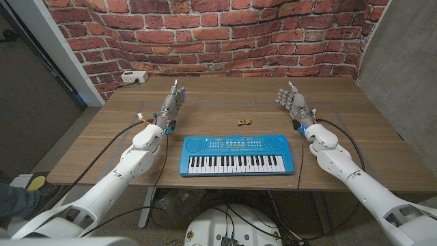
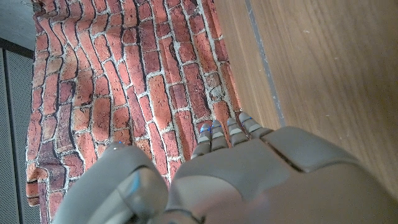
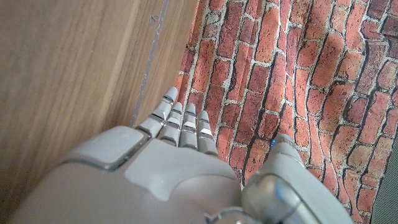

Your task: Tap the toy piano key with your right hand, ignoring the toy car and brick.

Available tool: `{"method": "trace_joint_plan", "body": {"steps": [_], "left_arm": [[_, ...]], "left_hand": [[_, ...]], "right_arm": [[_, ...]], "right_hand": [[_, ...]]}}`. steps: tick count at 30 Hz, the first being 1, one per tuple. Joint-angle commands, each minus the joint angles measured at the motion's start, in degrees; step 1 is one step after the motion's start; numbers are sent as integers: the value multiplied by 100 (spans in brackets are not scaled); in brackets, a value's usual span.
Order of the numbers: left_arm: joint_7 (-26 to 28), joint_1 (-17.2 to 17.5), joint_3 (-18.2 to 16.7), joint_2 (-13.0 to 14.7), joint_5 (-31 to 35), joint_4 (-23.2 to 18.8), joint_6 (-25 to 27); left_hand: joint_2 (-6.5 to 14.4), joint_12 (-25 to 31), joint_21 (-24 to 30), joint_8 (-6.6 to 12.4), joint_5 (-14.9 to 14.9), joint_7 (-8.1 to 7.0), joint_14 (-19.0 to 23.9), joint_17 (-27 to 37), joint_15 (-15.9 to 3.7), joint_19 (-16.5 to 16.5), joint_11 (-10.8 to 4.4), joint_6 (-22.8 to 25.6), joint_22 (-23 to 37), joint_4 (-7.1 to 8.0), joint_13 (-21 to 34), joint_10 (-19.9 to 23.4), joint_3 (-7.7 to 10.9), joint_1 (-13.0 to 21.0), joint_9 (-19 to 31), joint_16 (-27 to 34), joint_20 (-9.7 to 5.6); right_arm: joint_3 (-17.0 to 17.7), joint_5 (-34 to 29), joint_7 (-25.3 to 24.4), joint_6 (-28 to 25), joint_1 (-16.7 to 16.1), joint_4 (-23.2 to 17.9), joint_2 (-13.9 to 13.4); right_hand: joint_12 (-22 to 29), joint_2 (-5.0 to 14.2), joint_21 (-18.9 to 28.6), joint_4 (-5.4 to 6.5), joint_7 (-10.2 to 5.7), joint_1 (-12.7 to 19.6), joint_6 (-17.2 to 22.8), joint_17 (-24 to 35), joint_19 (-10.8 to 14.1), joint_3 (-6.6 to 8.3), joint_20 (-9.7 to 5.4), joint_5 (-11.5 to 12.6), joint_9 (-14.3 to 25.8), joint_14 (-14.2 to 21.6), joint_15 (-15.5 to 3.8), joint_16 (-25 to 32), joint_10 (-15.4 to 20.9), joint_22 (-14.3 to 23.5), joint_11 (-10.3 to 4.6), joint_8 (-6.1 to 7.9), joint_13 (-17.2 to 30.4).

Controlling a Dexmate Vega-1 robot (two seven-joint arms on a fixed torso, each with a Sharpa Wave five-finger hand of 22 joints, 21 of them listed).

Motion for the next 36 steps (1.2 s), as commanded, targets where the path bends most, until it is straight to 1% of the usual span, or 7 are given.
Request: {"method": "trace_joint_plan", "body": {"steps": [1,6,9,13,16,20,36], "left_arm": [[293,260,-81,207,55,-542,176],[356,415,-149,312,45,-754,190],[345,478,-180,351,23,-812,176],[329,543,-208,402,6,-893,172],[337,591,-228,445,31,-961,145],[293,642,-261,502,42,-1011,83],[134,819,-347,586,31,-1024,-177]], "left_hand": [[27,49,15,29,32,9,21,18,47,-2,4,65,17,34,29,100,-7,45,27,50,4],[40,57,10,32,34,9,54,18,56,14,18,81,18,30,29,126,-8,51,27,59,8],[48,61,10,34,35,20,75,18,53,35,14,93,18,28,30,140,-9,55,27,64,21],[59,70,5,39,36,30,116,18,55,49,18,113,18,24,30,172,-10,60,28,75,24],[65,72,7,44,37,32,125,17,58,71,21,131,18,22,30,181,-11,63,28,75,28],[72,78,6,45,37,27,140,17,56,88,19,141,18,20,30,202,-13,67,28,77,33],[97,99,-6,58,38,23,241,17,56,159,31,210,18,7,31,293,-24,84,29,93,44]], "right_arm": [[-28,-13,181,303,-125,67,38],[38,-55,85,471,-310,-156,-18],[80,-107,-4,530,-442,-333,-90],[120,-122,-25,585,-576,-501,-171],[138,-130,-33,605,-648,-604,-218],[153,-180,-75,650,-737,-728,-264],[197,-542,-457,810,-1263,-1457,-450]], "right_hand": [[26,1,0,0,-38,46,30,32,30,28,-3,33,14,40,-16,22,39,9,-20,38,19],[38,9,-17,-4,-71,48,44,33,38,28,-11,32,15,58,-30,23,72,10,-53,44,20],[73,22,-73,-14,-147,44,374,36,84,19,-20,27,27,105,-58,21,194,13,-68,164,23],[79,33,-95,-14,-172,41,483,37,96,17,-27,27,34,116,-70,19,221,14,-70,197,24],[73,31,-123,-18,-216,33,311,38,112,8,-25,25,36,124,-71,14,224,15,-69,114,24],[69,30,-138,-21,-233,31,231,39,118,4,-23,25,35,125,-76,11,225,15,-70,78,24],[70,41,-177,-32,-226,42,226,37,121,5,-15,26,34,136,-72,6,247,16,-83,72,25]]}}
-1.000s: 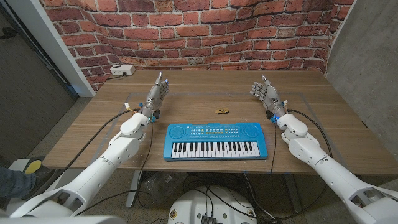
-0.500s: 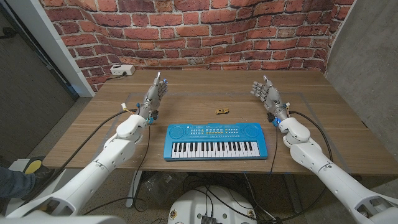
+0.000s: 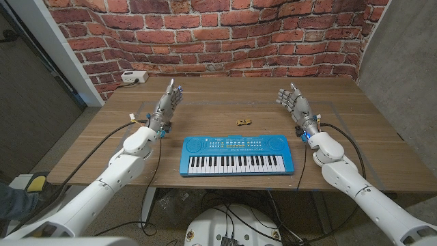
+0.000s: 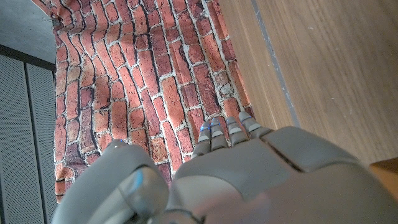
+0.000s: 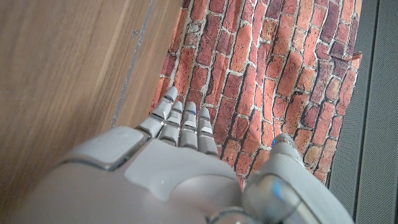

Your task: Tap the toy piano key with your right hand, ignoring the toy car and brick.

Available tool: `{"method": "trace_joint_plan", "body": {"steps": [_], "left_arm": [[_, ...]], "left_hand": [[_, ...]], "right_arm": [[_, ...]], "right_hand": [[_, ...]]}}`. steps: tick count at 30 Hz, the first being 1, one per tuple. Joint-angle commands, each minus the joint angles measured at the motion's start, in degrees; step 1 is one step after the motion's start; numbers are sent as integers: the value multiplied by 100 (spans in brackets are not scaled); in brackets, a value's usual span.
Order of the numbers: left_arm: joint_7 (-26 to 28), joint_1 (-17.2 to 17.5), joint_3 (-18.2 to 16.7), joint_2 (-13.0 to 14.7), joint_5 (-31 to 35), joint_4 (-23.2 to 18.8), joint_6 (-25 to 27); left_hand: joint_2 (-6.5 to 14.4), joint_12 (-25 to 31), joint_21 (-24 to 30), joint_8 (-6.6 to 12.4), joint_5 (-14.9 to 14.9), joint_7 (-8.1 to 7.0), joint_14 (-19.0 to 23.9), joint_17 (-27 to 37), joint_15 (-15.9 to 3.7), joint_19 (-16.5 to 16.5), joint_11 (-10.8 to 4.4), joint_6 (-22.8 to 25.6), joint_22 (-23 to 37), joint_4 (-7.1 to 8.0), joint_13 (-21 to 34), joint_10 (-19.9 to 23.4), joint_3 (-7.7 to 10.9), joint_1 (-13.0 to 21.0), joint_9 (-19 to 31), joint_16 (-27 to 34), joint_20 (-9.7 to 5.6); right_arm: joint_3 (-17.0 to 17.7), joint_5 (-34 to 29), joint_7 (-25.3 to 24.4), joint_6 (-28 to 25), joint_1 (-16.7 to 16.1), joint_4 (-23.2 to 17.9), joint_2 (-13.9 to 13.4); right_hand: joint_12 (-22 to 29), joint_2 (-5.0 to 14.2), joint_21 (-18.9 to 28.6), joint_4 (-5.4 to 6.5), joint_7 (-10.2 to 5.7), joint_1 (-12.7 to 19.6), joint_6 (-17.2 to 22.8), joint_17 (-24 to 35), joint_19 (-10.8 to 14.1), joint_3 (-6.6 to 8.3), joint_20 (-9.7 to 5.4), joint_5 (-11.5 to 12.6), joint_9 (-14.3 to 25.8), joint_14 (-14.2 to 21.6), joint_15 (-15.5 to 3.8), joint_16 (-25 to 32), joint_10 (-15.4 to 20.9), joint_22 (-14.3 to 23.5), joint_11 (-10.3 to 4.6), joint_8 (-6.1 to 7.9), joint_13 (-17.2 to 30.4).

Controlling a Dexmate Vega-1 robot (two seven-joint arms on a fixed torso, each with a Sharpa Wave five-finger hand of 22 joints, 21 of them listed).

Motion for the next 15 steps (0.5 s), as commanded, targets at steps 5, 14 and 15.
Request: {"method": "trace_joint_plan", "body": {"steps": [5,14,15], "left_arm": [[-58,209,-69,55,15,-79,-232],[42,328,-122,73,44,-179,-283],[29,328,-119,87,42,-189,-266]], "left_hand": [[36,59,-11,63,38,20,84,18,4,33,-29,101,19,4,33,95,-28,22,30,49,11],[47,61,-28,62,38,15,113,18,-2,44,-21,124,20,-2,33,125,-36,29,30,47,23],[48,60,-30,62,38,21,113,18,2,44,-18,126,20,-2,33,127,-36,30,30,46,23]], "right_arm": [[68,-301,-272,234,-487,-654,-166],[93,-310,-236,357,-645,-799,-196],[100,-323,-252,371,-671,-817,-198]], "right_hand": [[36,45,-28,-38,-13,49,11,11,55,7,-31,28,8,55,-7,4,79,16,-10,-4,26],[38,53,-49,-44,-26,53,36,11,73,7,-27,28,7,64,-12,3,100,16,-13,1,26],[38,55,-52,-44,-19,53,41,12,74,7,-25,28,7,68,-10,4,101,17,-17,2,27]]}}
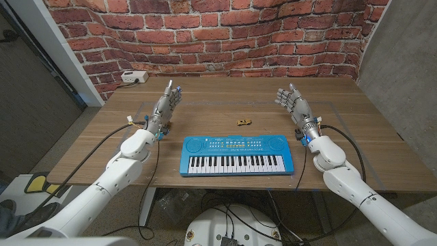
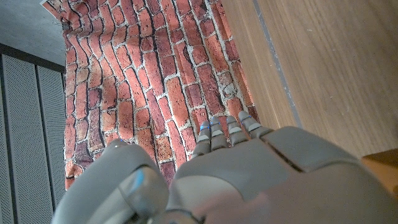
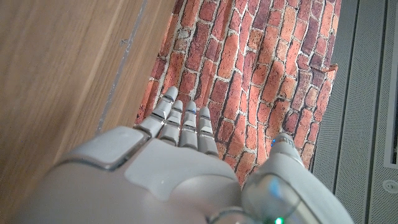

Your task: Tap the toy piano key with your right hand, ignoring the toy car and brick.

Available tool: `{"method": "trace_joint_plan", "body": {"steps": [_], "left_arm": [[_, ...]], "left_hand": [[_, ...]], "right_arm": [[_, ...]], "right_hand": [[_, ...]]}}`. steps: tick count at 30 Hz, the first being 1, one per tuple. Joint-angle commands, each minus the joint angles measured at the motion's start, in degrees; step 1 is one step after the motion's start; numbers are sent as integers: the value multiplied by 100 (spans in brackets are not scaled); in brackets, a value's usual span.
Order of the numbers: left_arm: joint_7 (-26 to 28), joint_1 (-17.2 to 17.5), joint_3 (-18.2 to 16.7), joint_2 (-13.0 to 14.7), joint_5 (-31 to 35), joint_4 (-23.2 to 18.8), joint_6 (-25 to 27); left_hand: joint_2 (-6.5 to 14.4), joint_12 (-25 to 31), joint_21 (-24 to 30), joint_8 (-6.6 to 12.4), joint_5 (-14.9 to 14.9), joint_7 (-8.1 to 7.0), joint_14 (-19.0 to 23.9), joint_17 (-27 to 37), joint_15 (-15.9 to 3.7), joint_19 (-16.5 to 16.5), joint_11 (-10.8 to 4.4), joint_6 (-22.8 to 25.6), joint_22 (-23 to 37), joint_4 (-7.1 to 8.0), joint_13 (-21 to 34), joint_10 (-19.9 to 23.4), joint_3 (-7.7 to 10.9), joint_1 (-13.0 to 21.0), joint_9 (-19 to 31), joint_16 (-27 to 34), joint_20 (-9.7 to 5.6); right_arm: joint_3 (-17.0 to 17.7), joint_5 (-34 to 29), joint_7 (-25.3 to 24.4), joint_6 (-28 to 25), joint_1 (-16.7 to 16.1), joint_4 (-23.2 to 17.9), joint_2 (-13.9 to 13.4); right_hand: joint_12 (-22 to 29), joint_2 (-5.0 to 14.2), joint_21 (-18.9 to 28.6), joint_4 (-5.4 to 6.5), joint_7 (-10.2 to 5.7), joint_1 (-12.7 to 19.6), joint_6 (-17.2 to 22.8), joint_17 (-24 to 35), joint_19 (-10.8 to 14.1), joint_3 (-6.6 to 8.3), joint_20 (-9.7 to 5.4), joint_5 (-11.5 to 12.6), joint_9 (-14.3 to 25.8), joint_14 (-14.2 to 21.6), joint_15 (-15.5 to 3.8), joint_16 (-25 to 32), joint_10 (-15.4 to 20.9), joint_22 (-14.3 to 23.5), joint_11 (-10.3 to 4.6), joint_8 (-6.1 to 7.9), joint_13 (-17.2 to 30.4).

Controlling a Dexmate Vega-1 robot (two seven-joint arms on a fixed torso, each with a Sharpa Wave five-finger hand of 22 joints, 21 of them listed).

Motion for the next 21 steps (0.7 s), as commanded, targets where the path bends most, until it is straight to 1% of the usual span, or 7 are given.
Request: {"method": "trace_joint_plan", "body": {"steps": [1,10,12,19,21], "left_arm": [[63,131,-44,64,42,-124,-28],[97,93,-16,129,120,-268,86],[93,65,-5,129,137,-259,99],[100,74,8,122,111,-254,152],[98,80,4,130,115,-258,146]], "left_hand": [[35,17,-24,26,38,12,52,18,-17,25,14,63,20,-3,33,79,-37,17,31,46,-3],[47,13,-40,22,37,16,75,18,-10,37,8,76,20,-9,34,93,-44,25,31,43,9],[50,13,-43,20,37,15,77,18,-11,38,30,75,20,-10,34,99,-45,27,31,41,11],[65,21,-50,22,36,17,124,18,-9,71,3,101,20,-16,34,141,-48,38,31,48,13],[71,27,-49,22,36,16,152,18,-18,97,19,109,20,-18,34,167,-50,43,31,54,20]], "right_arm": [[46,-123,-50,189,-282,-283,-72],[149,-141,-106,305,-523,-493,-139],[173,-143,-118,331,-583,-552,-152],[296,-226,-172,353,-850,-815,-319],[347,-219,-201,391,-948,-885,-337]], "right_hand": [[37,23,-14,-27,-22,21,39,12,44,25,5,31,8,55,6,4,39,17,-13,1,27],[37,30,-33,-32,-20,25,51,12,52,25,6,31,8,63,4,3,52,18,-12,2,28],[38,30,-37,-33,-20,24,53,12,56,24,5,31,7,65,4,3,56,18,-14,2,28],[38,32,-50,-35,-22,24,59,13,63,22,6,30,7,67,2,2,65,18,-17,2,29],[39,34,-55,-35,-23,23,60,13,66,22,7,30,7,70,-1,2,70,18,-14,1,29]]}}
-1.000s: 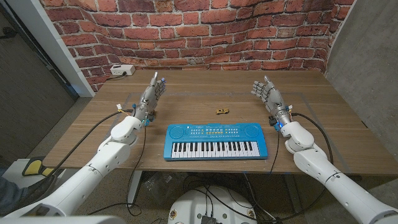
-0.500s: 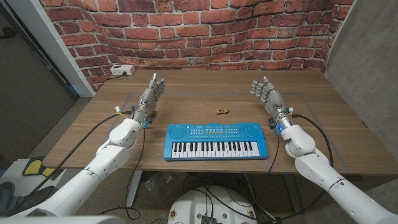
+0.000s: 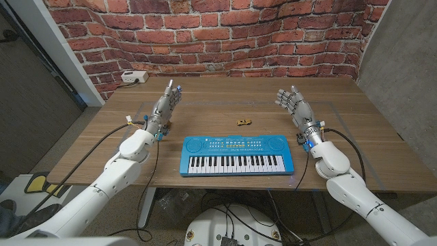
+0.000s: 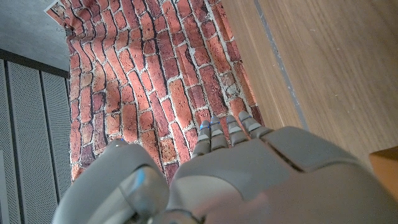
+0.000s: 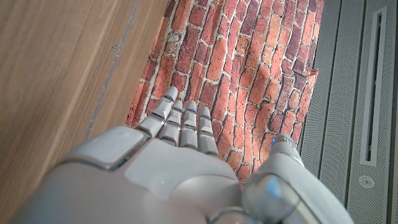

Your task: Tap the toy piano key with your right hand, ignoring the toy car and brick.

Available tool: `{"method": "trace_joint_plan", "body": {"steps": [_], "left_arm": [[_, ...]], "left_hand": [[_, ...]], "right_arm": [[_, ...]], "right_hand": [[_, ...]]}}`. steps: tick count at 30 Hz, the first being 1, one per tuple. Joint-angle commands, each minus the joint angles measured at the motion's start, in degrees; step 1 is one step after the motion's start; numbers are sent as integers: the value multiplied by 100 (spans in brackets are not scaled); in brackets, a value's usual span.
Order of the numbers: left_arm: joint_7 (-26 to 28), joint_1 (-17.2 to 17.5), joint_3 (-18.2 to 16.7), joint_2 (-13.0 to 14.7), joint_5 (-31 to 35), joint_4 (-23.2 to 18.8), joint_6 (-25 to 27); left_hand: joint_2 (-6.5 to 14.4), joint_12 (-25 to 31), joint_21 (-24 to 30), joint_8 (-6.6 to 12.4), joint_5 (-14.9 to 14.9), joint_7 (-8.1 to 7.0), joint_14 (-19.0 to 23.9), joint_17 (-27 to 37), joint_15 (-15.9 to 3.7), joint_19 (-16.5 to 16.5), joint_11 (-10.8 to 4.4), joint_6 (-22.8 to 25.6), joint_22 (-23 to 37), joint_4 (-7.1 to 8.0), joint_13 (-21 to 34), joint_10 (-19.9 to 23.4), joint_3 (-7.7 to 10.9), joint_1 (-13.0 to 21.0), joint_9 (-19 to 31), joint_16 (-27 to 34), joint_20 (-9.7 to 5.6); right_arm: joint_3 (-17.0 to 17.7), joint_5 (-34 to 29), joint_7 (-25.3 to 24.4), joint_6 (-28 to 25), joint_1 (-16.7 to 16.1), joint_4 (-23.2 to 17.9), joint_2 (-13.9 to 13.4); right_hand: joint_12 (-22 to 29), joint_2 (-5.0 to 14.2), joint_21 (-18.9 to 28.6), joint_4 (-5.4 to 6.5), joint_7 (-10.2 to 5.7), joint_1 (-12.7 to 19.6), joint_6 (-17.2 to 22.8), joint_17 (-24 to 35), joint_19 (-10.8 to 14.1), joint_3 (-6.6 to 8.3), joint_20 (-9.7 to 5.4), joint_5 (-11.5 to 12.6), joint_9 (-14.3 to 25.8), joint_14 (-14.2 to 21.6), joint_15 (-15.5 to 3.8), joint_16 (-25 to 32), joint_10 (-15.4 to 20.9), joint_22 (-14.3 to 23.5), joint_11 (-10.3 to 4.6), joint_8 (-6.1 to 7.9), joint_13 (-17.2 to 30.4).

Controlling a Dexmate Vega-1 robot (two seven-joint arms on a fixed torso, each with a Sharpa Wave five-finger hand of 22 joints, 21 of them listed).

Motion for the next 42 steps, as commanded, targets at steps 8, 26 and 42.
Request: {"method": "trace_joint_plan", "body": {"steps": [8,26,42], "left_arm": [[200,-88,55,-62,211,-47,-15],[35,93,-95,151,207,-72,-200],[33,59,-101,-32,179,215,-433]], "left_hand": [[43,30,2,14,35,0,124,18,-11,134,11,64,20,-4,6,143,-30,21,33,56,38],[65,32,-15,10,36,0,192,17,-22,218,-17,91,17,-27,8,210,-37,65,33,51,93],[195,114,-15,91,25,-81,499,14,-46,508,0,412,13,-108,14,562,20,253,37,101,173]], "right_arm": [[405,-26,-91,189,-727,-596,-333],[542,-1180,-945,374,-1564,-1201,-46],[755,-2294,-1586,481,-2445,-1767,290]], "right_hand": [[44,36,-23,-41,-9,29,66,13,54,20,-12,30,8,76,-2,1,69,19,8,9,30],[51,29,-71,-52,-115,23,171,13,103,4,-12,27,10,113,-12,6,121,21,-3,34,33],[73,31,-101,-73,-214,40,261,11,199,-2,-39,29,13,193,-80,19,216,23,-64,49,35]]}}
